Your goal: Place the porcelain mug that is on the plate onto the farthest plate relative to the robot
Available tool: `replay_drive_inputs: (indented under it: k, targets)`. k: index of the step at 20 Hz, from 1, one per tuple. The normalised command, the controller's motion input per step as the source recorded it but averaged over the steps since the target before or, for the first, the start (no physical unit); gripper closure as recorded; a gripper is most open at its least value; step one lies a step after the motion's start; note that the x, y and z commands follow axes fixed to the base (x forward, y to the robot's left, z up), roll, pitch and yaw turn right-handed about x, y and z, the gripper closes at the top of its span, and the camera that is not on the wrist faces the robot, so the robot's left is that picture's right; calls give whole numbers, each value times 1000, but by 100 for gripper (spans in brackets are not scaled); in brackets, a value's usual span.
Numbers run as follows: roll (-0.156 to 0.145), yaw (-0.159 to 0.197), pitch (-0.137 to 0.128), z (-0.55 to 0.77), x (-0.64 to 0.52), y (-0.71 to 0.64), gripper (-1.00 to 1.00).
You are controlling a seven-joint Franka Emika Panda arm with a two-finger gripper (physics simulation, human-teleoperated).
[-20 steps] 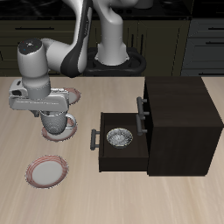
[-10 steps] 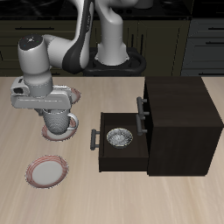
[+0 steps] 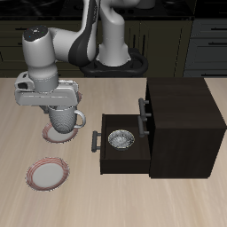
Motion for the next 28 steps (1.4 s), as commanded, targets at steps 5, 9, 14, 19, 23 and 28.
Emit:
replay_drive_inputs:
  k: [5,9,14,19,23,28]
  targets:
    - [-15,3,-30,364,261,102,100]
    - [-46,-16,-35,484,271,-122,100]
    - [-23,-32,7,112,187,-53,100]
    - [-53,-20,22,12,285,-169,100]
    - [-48,-16,2,201,296,-158,100]
    - [6,5,-17,261,201,47,100]
